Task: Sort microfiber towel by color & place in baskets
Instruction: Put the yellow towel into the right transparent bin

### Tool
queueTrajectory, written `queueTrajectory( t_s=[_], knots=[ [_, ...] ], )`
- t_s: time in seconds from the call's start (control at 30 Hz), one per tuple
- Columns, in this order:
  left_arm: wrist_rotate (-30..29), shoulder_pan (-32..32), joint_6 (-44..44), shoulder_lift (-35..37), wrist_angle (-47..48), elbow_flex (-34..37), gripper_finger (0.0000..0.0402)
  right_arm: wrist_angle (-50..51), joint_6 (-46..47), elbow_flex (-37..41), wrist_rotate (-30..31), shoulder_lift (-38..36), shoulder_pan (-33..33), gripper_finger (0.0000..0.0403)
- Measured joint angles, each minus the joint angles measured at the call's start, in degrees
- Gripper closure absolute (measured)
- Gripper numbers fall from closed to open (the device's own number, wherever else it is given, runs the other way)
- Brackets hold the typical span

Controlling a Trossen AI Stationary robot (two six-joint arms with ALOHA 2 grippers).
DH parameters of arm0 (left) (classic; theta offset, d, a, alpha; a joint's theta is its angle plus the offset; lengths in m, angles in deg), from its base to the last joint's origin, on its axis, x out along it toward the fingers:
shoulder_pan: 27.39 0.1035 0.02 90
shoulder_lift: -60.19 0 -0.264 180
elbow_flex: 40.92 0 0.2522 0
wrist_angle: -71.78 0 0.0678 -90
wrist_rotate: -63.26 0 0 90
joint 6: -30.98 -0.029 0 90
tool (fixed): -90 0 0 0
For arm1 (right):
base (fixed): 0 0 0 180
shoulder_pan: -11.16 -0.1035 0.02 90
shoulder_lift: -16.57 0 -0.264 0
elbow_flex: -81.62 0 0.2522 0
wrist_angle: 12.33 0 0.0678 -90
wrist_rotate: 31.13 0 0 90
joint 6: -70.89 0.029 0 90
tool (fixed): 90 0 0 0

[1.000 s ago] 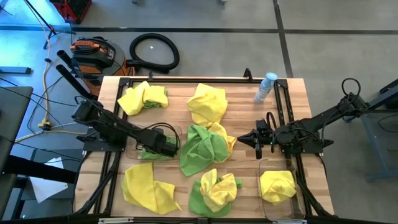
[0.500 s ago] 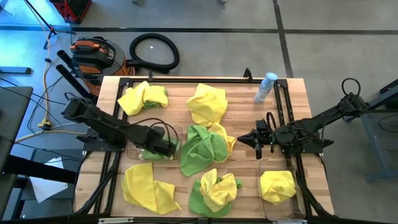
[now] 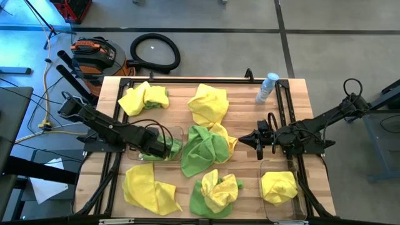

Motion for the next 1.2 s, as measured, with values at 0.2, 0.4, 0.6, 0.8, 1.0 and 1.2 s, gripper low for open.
queueTrajectory(
  t_s=[0.2,0.4,0.6,0.8,1.0,1.2],
  knots=[
    [1.8,0.2,-7.6,0.3,-0.5,0.0,0.0284,0.0,-1.4,0.0,0.0,0.0,1.4,0.0402],
    [-3.6,-1.4,-24.2,2.3,-3.2,0.0,0.0284,-4.8,-6.3,-1.3,1.6,4.6,3.3,0.0402],
    [-7.0,-1.7,-36.2,8.1,0.1,0.0,0.0284,-2.2,-12.5,-12.1,4.8,14.9,9.5,0.0374],
    [-16.7,-1.7,-46.7,18.3,4.1,0.1,0.0284,15.5,-10.0,-29.3,1.4,30.3,19.9,0.0310],
    [-20.5,-0.2,-54.2,32.9,0.8,5.5,0.0284,34.9,-6.7,-47.5,-6.9,47.1,29.1,0.0251],
    [-20.2,0.2,-63.1,44.4,-7.5,10.4,0.0284,50.1,-8.1,-63.6,-11.7,61.2,34.7,0.0218]
  ],
)
